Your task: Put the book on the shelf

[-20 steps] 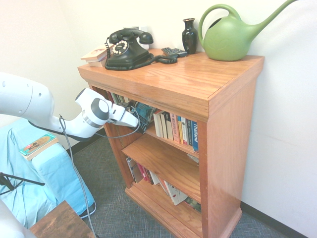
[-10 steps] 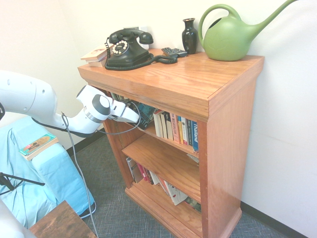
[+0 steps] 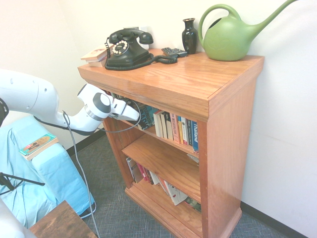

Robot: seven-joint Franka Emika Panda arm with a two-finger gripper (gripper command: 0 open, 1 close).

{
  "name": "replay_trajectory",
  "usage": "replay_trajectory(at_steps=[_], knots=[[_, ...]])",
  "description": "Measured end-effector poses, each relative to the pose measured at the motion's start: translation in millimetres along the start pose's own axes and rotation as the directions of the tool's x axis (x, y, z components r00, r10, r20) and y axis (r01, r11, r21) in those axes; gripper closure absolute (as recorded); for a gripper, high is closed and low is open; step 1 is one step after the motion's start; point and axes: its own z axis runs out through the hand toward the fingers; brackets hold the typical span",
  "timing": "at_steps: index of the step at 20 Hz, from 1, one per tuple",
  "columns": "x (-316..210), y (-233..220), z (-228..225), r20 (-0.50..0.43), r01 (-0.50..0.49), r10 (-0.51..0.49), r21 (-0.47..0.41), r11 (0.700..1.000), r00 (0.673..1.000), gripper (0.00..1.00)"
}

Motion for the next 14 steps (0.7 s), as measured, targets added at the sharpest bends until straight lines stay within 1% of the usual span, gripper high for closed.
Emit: replay_trajectory(at_steps=[5,8,11,14], knots=[[2.0,-1.6,-0.7,-0.004,-0.001,0.001,0.003,1.000,1.000,0.00],[1.1,6.9,-4.9,-0.006,0.002,-0.002,0.000,1.000,1.000,0.00],[-18.0,35.7,-12.0,0.018,0.011,-0.010,-0.028,1.000,1.000,0.00],[-40.7,68.6,-33.0,0.039,0.013,-0.011,-0.037,0.999,0.999,0.00]])
